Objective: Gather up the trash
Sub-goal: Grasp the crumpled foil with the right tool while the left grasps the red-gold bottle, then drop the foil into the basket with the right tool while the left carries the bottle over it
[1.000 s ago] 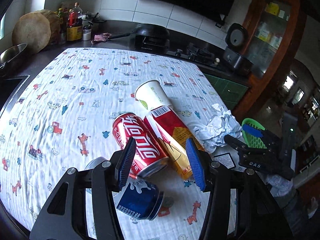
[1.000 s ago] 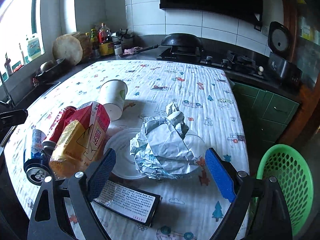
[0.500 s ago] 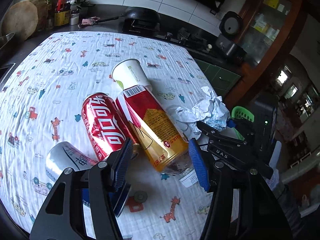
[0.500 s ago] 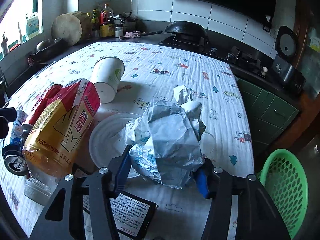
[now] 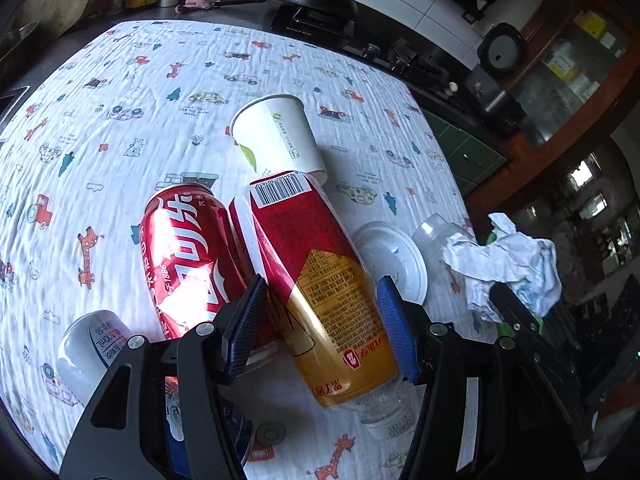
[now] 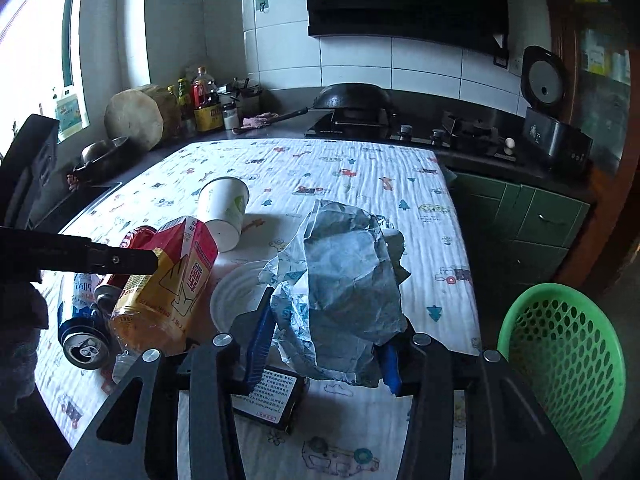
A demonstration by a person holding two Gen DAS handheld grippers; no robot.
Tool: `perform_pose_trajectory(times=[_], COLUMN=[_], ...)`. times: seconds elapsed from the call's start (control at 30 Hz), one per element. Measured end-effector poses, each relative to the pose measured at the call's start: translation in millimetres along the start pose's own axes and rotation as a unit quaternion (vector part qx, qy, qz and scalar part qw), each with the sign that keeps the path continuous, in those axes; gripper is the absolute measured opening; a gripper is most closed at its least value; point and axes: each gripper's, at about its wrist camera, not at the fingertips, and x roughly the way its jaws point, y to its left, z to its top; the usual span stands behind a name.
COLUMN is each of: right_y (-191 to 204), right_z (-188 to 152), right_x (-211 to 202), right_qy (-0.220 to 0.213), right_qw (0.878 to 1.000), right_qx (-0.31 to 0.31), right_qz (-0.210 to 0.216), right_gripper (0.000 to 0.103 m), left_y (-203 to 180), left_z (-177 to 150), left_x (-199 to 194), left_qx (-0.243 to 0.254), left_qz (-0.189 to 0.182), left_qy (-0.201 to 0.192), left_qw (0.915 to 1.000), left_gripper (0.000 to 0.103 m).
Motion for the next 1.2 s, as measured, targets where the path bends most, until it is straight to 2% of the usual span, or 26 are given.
perform_pose_trajectory(times=[0.1,0.17,0.23,0.53,0.7,0.73,0.87,0.9,0.93,1.13,1.2], right_y=[-5.3,-8.7,-13.2,-36.6,-50.6,-52.1,-64.4,-67.2,-70.8,-94.0,-103.9], right_z=[-2.3,-4.9,-7.8,-22.3,-30.4,-31.6,-36.3,-38.0,-39.6,-49.9,-50.8], right_x=[-10.1,-15.3,-20.2,-34.1,-37.4,-38.3,-41.8,-42.0,-42.5,-44.1,-44.6], right_qy=[-0.007,-0.009,-0.011,-0.014,-0.012,-0.012,-0.011,-0.010,-0.009,-0.004,-0.004], right_qw=[1.000,1.000,1.000,0.999,0.998,0.998,0.997,0.997,0.996,0.992,0.991], right_qx=[0.006,0.009,0.012,0.040,0.058,0.060,0.073,0.076,0.081,0.114,0.120], right_qz=[0.000,0.001,0.001,-0.015,-0.022,-0.023,-0.031,-0.032,-0.035,-0.053,-0.066], right_gripper=[0.044,0.044,0.044,0.044,0.044,0.044,0.044,0.044,0.044,0.044,0.044], left_y=[-2.6,-4.9,-8.0,-22.3,-18.0,-20.0,-17.7,-18.1,-18.9,-31.2,-32.8], left_z=[4.5,8.8,12.2,13.1,10.4,9.4,8.0,8.0,8.2,5.1,4.5], left_x=[4.9,7.3,10.3,24.3,41.5,41.2,36.1,34.1,32.4,24.0,18.2], left_qx=[-0.001,0.000,0.002,0.030,0.001,0.008,-0.003,-0.001,0.004,0.045,0.050], left_qz=[0.017,0.030,0.048,0.101,0.096,0.106,0.101,0.101,0.100,0.098,0.086], left_qy=[0.000,0.001,0.003,0.016,0.058,0.049,0.043,0.038,0.034,0.015,0.009], left_qw=[0.9999,0.9996,0.9988,0.9943,0.9937,0.9931,0.9940,0.9941,0.9944,0.9941,0.9950], left_gripper=[0.060,0.069,0.072,0.073,0.074,0.073,0.072,0.071,0.065,0.064,0.064])
